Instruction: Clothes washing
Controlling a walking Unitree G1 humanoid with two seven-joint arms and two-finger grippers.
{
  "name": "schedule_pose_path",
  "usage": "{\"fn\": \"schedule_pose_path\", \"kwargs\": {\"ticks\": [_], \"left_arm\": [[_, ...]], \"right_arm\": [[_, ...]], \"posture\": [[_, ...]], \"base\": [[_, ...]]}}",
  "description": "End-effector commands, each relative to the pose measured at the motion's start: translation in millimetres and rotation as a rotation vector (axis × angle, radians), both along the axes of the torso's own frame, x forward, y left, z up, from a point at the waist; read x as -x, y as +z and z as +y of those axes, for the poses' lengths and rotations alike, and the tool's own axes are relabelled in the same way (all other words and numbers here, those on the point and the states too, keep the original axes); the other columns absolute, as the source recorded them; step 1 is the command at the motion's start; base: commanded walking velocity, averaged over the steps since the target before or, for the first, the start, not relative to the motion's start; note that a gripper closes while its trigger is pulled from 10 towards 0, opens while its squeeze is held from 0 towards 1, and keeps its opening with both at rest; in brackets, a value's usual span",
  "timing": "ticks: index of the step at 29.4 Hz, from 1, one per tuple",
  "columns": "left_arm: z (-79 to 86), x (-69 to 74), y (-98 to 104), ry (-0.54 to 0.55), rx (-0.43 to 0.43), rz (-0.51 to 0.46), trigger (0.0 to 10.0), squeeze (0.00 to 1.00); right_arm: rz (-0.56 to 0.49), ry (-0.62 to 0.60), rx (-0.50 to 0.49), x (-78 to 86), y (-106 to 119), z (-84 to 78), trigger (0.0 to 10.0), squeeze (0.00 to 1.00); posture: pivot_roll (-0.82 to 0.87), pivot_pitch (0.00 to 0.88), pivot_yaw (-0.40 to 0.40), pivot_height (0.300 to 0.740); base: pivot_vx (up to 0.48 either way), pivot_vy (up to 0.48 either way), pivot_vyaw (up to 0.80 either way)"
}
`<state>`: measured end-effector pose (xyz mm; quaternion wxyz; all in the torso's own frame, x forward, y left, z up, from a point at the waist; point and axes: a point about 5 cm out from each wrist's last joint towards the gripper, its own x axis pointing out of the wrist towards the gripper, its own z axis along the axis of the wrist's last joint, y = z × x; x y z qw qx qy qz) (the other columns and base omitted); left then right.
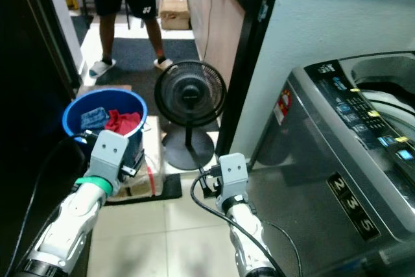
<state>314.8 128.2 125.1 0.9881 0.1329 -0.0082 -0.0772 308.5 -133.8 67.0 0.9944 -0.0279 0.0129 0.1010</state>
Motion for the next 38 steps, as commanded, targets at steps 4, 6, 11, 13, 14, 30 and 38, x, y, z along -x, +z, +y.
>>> {"fn": "schedule_pose_path", "kwargs": {"ticks": [4, 6, 11, 13, 14, 30, 38], "left_arm": [[1.5, -0.1, -2.0, 0.002, -0.009, 0.002, 10.0, 0.0], [1.3, 0.1, -2.6, 0.003, -0.009, 0.001, 10.0, 0.0], [0.7, 0.3, -3.9, 0.004, -0.009, 0.002, 10.0, 0.0], [0.3, 0.1, -4.5, 0.005, -0.01, 0.001, 10.0, 0.0], [0.1, -0.1, -4.8, 0.006, -0.01, 0.001, 10.0, 0.0], [0.3, -0.3, -6.8, 0.01, -0.013, 0.001, 10.0, 0.0], [0.0, -0.2, -7.8, 0.008, -0.014, 0.001, 10.0, 0.0]], "right_arm": [[-0.014, 0.01, 0.009, -2.7, 2.2, 3.5, 10.0, 0.0], [-0.015, 0.011, 0.012, -3.0, 2.1, 4.0, 10.0, 0.0], [-0.014, 0.009, 0.008, -3.7, 2.4, 4.3, 10.0, 0.0], [-0.015, 0.009, 0.007, -4.0, 2.6, 4.4, 10.0, 0.0], [-0.018, 0.009, 0.002, -4.3, 3.1, 4.0, 10.0, 0.0], [-0.017, 0.009, 0.001, -5.5, 2.3, 3.9, 10.0, 0.0], [-0.016, 0.014, 0.004, -5.2, 1.8, 4.4, 10.0, 0.0]], "posture": [[0.11, 0.033, 0.005, 0.74], [0.11, 0.033, 0.005, 0.74], [0.11, 0.033, 0.005, 0.74], [0.11, 0.033, 0.005, 0.74], [0.11, 0.033, 0.005, 0.74], [0.11, 0.036, 0.003, 0.74], [0.1, 0.036, 0.002, 0.74]], "base": [[0.48, 0.0, 0.79], [0.48, 0.0, 0.61], [0.48, 0.0, 0.17], [0.48, 0.0, 0.0], [0.48, 0.0, 0.79], [0.48, 0.0, 0.53], [0.48, 0.0, 0.0]]}}
